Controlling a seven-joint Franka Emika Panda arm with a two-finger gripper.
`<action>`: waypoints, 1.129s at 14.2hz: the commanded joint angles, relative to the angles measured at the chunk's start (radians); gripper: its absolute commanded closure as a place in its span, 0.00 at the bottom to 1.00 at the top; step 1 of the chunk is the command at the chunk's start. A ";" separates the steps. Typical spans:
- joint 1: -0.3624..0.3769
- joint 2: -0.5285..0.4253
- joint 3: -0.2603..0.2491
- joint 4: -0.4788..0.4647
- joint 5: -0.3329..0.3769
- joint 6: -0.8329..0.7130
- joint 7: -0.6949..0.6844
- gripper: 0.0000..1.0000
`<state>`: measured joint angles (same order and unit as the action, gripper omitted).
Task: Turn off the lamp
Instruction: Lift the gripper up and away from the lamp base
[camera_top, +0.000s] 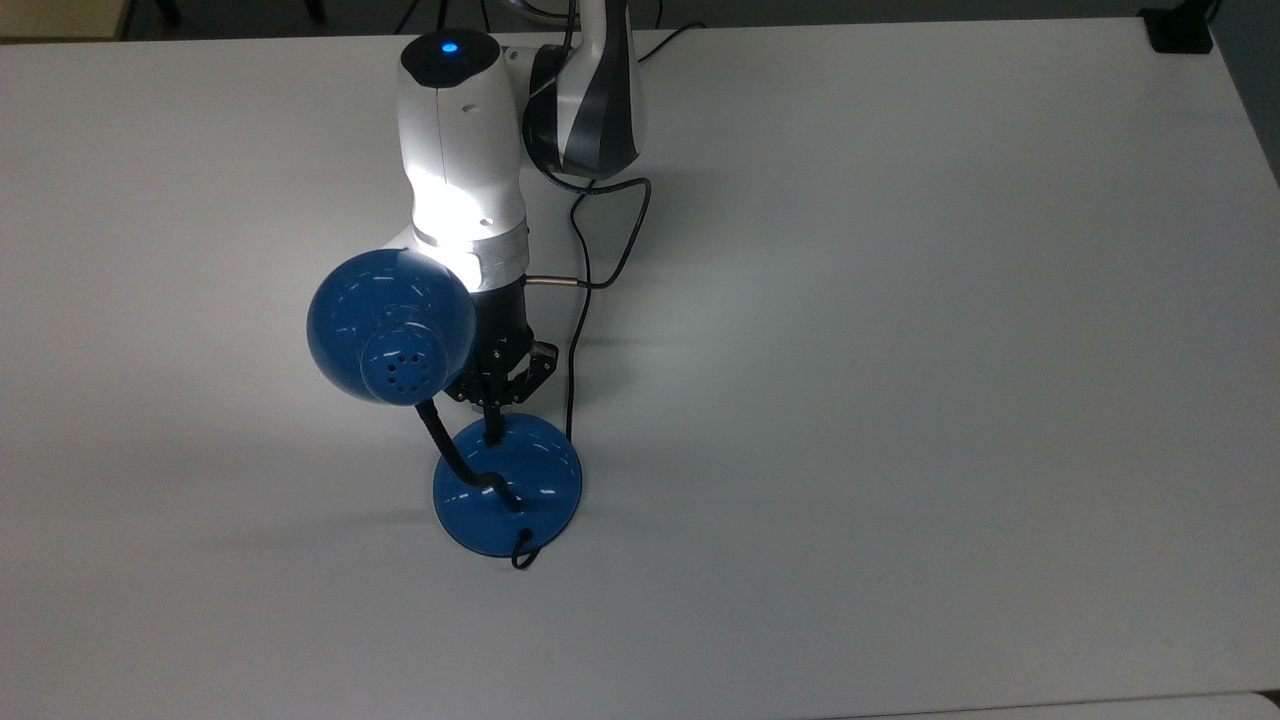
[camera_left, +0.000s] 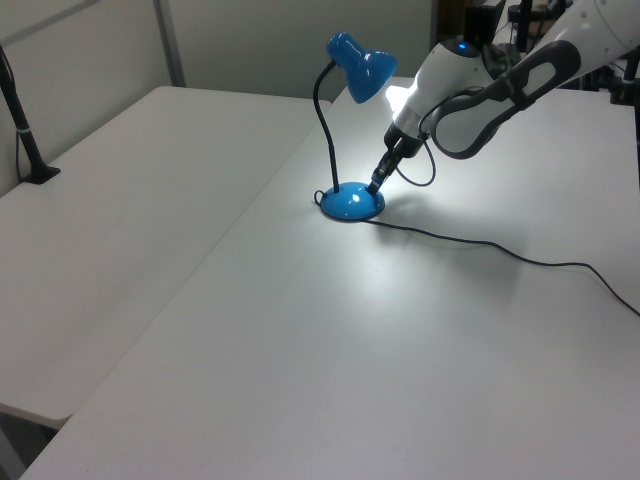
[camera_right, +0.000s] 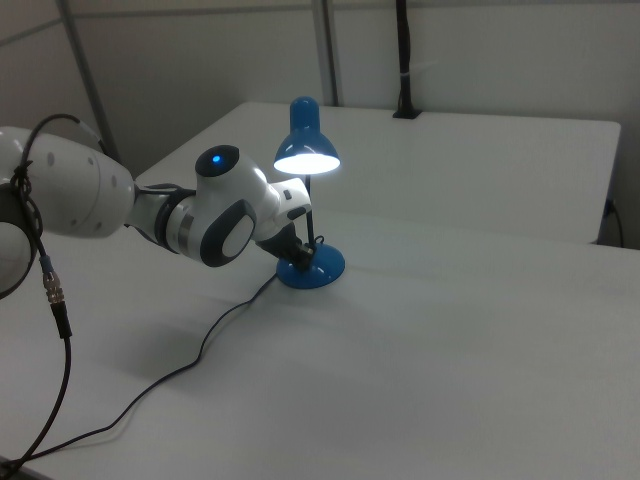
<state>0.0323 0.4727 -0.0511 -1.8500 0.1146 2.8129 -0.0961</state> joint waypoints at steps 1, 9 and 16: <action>0.008 0.018 -0.006 -0.017 0.014 0.020 0.006 1.00; -0.006 -0.026 -0.009 -0.107 0.008 -0.021 -0.019 1.00; -0.066 -0.254 -0.016 -0.091 -0.006 -0.611 -0.183 0.69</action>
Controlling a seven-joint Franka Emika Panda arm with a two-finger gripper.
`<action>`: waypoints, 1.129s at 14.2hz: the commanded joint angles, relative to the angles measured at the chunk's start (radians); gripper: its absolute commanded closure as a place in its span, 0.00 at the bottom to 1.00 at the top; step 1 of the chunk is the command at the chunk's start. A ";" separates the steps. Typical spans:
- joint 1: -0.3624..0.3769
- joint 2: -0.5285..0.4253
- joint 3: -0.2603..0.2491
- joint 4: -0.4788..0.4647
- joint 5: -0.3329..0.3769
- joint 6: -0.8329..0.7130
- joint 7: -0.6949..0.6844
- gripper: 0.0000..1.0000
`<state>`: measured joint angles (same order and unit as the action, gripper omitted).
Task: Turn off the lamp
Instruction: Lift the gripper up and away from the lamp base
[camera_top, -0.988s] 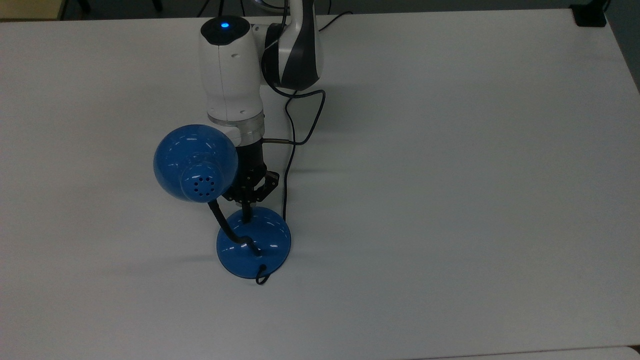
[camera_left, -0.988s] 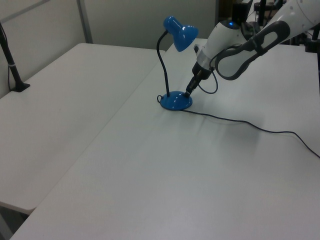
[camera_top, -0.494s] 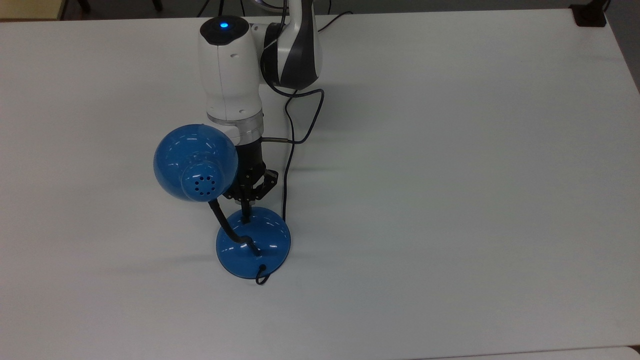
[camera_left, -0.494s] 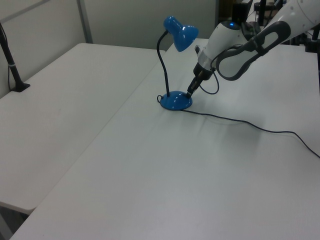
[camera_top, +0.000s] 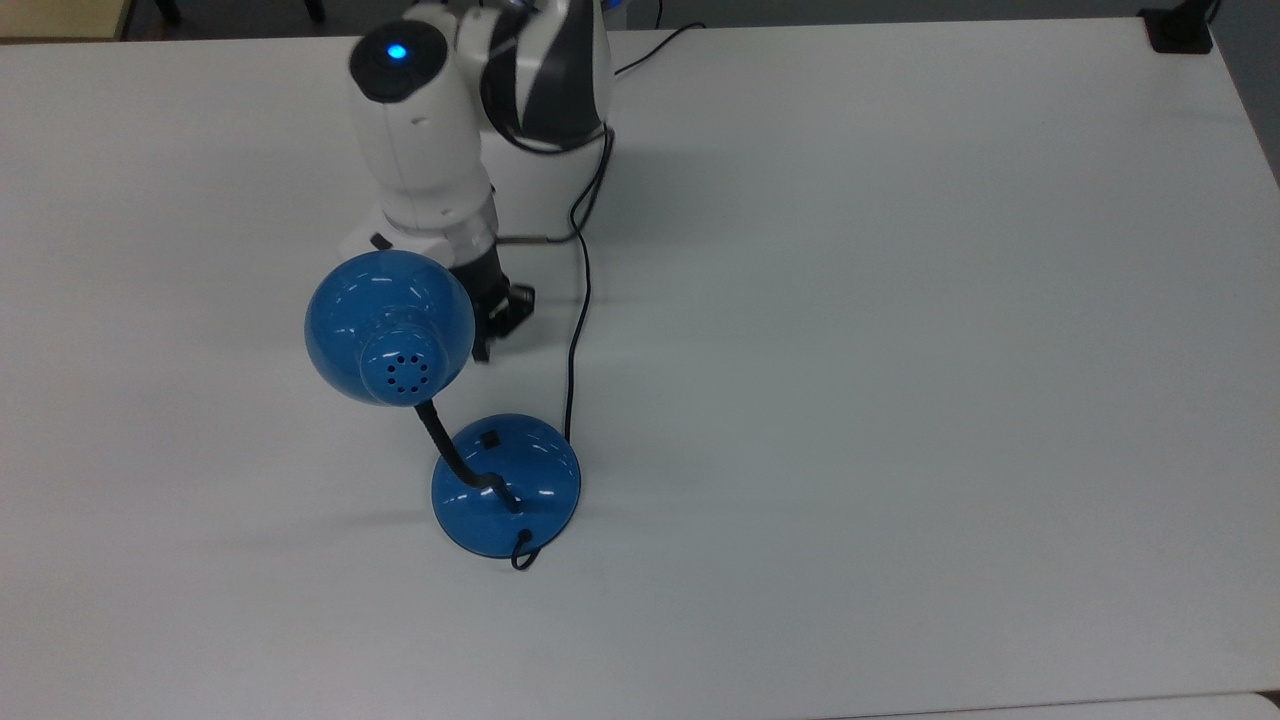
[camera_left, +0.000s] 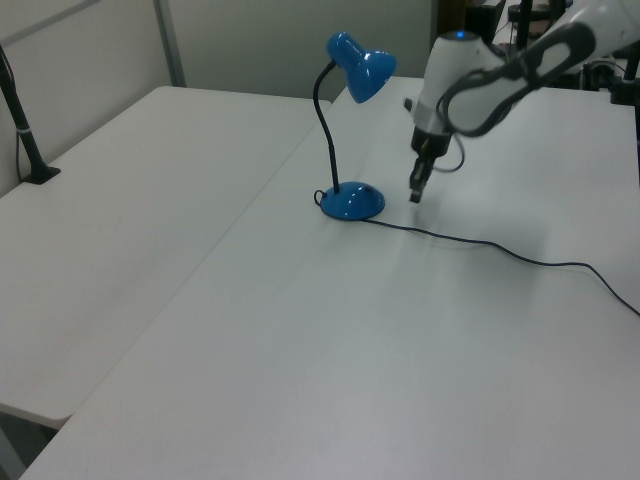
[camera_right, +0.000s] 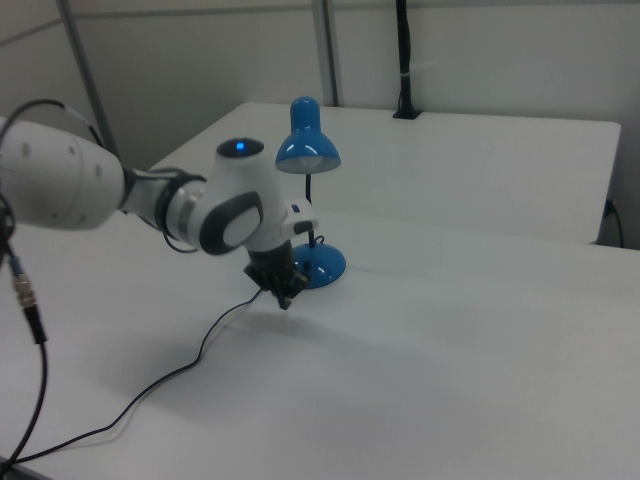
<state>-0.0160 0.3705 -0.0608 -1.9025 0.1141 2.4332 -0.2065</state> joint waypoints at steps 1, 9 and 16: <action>-0.028 -0.182 -0.007 -0.018 -0.008 -0.334 -0.085 0.29; -0.001 -0.444 -0.030 0.084 -0.025 -0.699 -0.067 0.00; 0.070 -0.433 -0.037 0.180 -0.088 -0.720 0.116 0.00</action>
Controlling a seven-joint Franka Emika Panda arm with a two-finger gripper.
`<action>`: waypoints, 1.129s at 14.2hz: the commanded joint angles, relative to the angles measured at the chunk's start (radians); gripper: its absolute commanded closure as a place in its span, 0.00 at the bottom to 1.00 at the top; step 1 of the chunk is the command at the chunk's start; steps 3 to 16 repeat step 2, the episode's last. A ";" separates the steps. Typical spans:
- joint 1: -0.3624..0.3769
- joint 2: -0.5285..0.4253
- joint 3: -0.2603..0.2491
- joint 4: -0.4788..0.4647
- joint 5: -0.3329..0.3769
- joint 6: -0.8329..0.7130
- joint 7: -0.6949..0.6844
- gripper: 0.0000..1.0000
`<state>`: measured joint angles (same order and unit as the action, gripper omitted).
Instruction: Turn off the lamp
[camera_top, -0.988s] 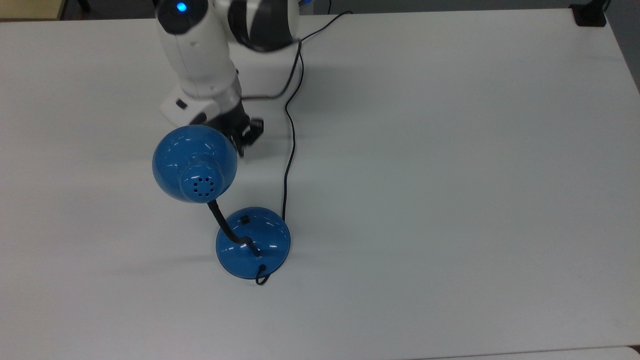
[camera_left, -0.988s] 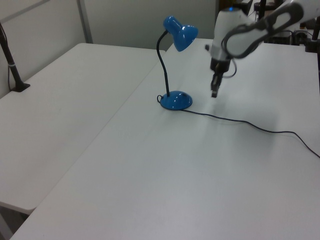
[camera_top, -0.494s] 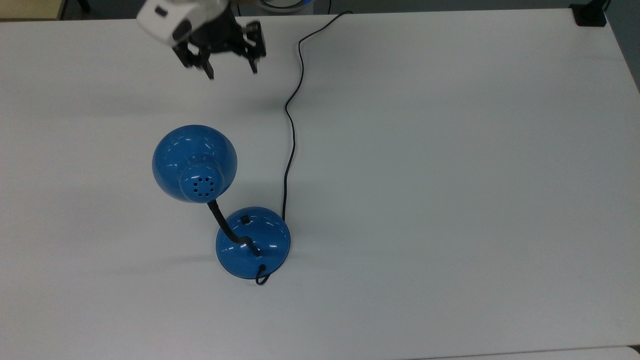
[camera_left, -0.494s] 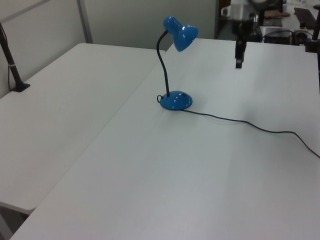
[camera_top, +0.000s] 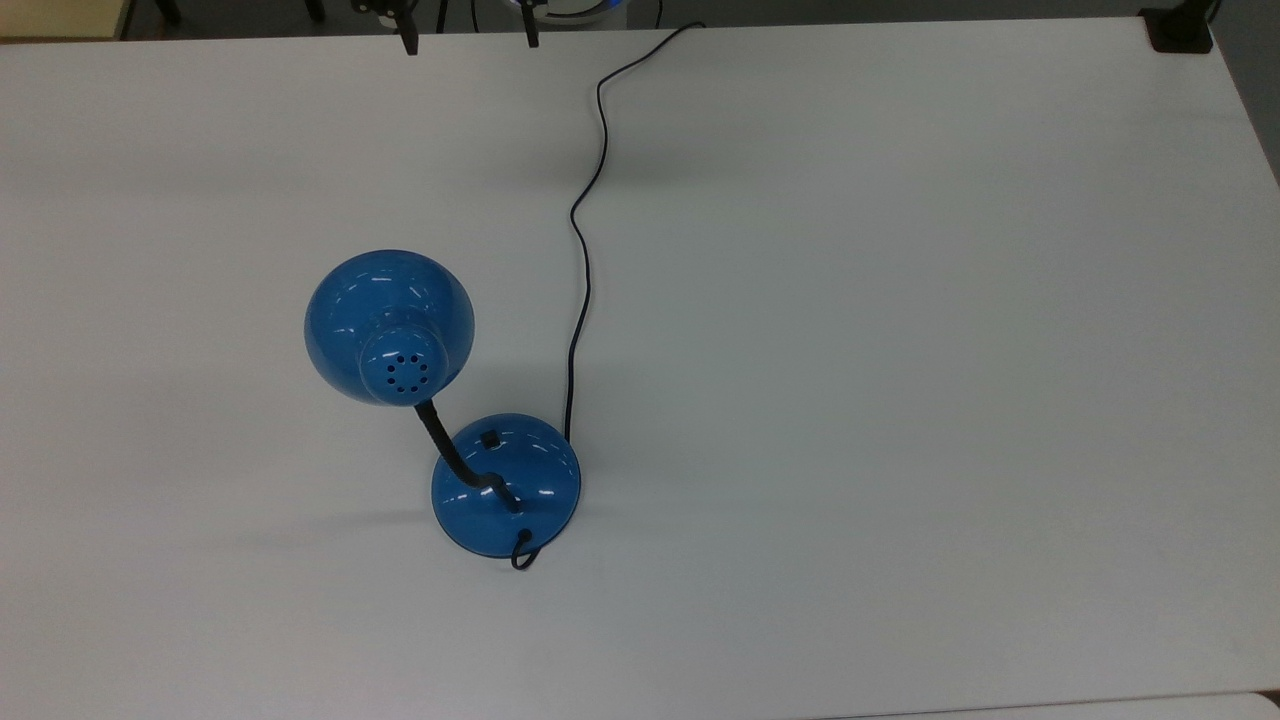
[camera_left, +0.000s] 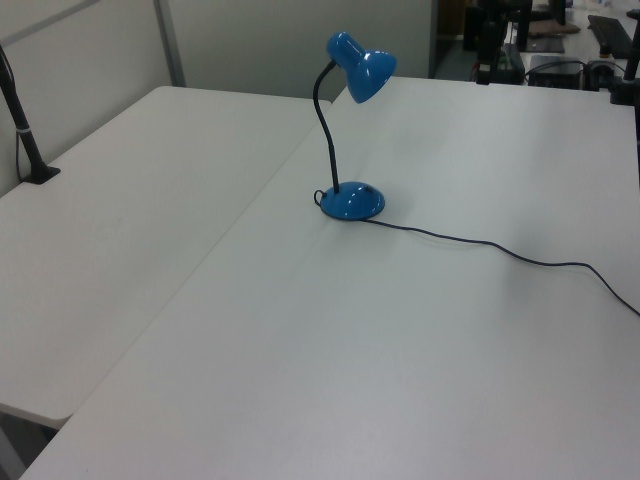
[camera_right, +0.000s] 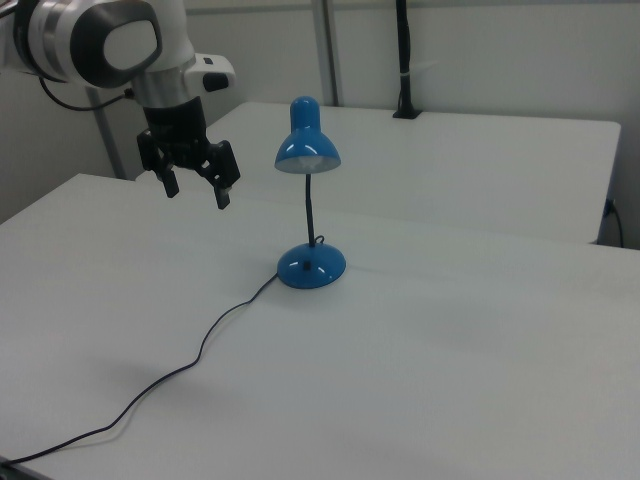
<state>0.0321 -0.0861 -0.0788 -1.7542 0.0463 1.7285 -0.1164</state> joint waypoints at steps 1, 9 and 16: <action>0.022 0.023 -0.019 0.033 -0.020 -0.017 0.023 0.00; 0.022 0.023 -0.013 0.032 -0.020 -0.020 0.024 0.00; 0.022 0.023 -0.013 0.032 -0.020 -0.020 0.024 0.00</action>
